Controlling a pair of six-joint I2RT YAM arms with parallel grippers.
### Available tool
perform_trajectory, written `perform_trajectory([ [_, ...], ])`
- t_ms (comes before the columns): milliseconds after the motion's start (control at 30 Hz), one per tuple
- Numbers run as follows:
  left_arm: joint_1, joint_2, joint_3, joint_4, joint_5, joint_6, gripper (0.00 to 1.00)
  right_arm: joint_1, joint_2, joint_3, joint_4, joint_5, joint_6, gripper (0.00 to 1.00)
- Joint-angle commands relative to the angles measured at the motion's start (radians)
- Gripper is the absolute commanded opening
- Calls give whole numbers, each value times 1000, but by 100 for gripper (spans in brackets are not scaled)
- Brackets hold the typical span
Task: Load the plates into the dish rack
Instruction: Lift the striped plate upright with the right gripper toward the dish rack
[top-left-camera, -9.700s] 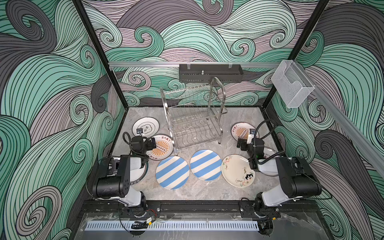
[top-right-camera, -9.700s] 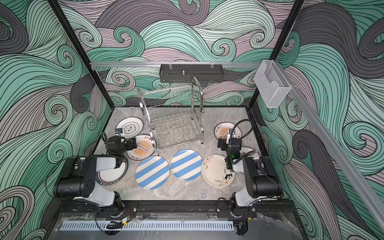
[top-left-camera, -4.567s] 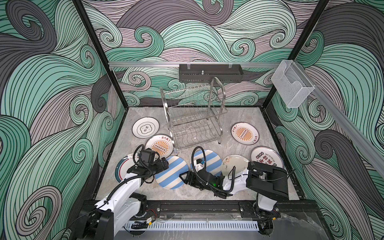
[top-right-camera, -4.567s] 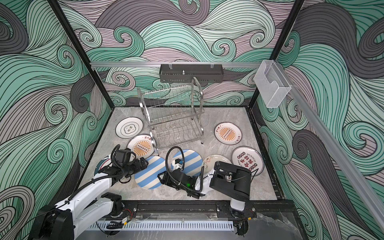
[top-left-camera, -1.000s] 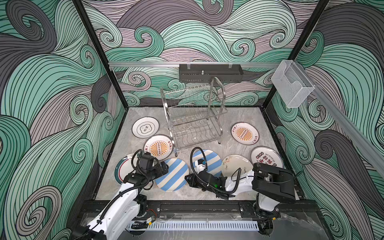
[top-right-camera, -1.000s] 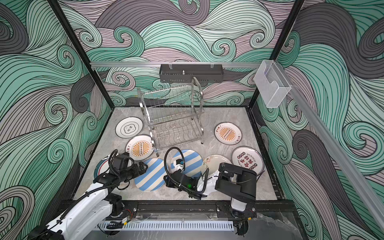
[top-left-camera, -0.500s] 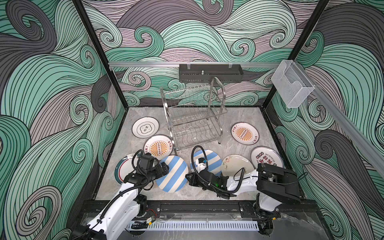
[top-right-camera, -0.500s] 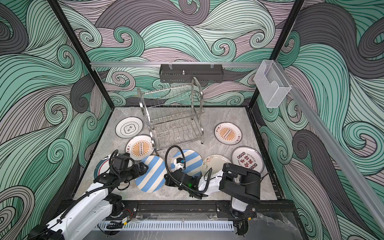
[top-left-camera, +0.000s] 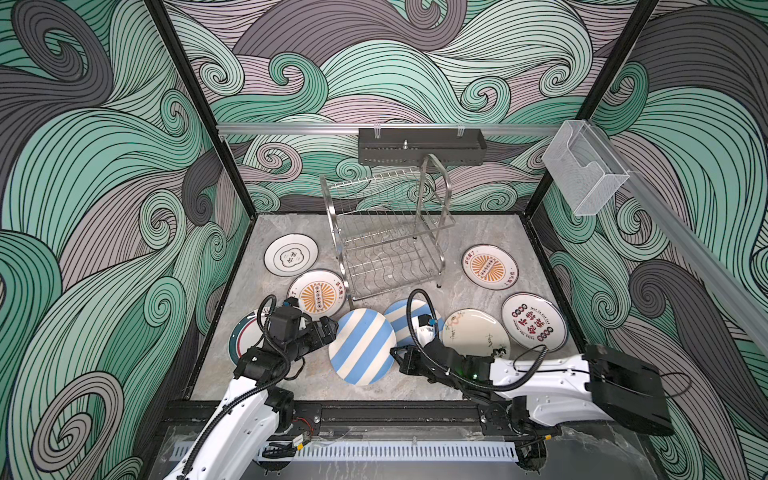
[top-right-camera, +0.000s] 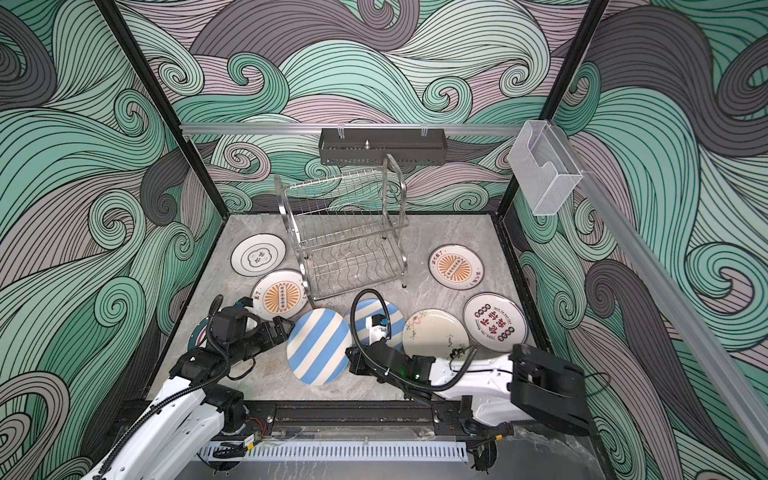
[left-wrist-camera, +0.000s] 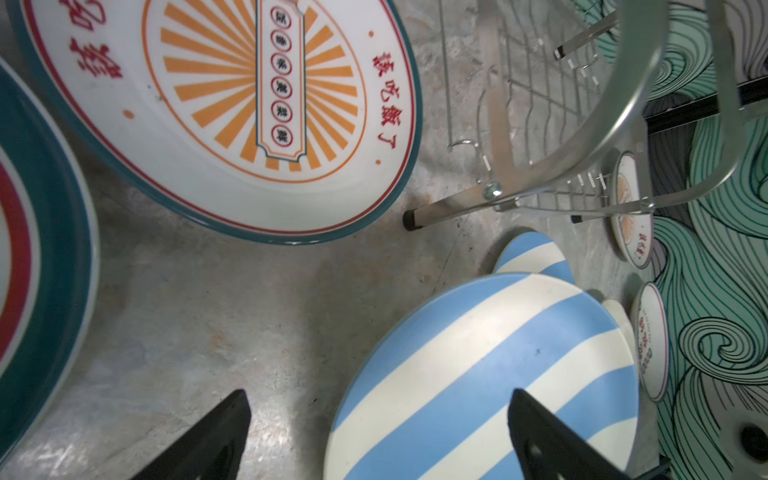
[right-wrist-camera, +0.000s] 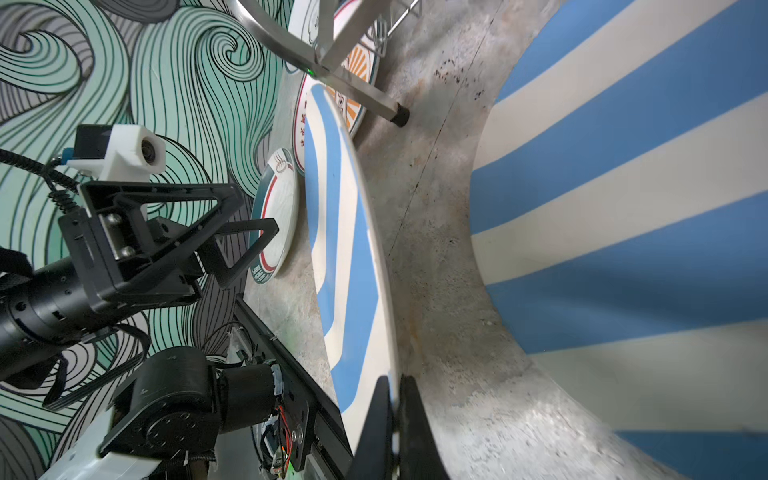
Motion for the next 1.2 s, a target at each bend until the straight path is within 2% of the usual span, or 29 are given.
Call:
perform_trajectory([
  [0,-6,19,87,-41,13,36,99,0,-164,-24,-165,99,-40,0],
  [233,-6,157,293,-111,49,238,99,-10,-603,-7,-564,259,-140,0],
  [367,-5,221,355,-125,92,310,99,-46,-728,80,-799,283,-232,0],
  [533,-5,216,382,-129,120,393,98,-77,-666,244,-959,264,-408,0],
  [800,-5,183,353,-76,179,399,99,-142,-535,525,-1062,231,-662,0],
  [1067,-5,198,350,-73,181,393,99,-196,-404,840,-1215,236,-808,0],
  [1167,-6,195,349,-68,188,393,99,-205,-308,991,-1278,296,-843,0],
])
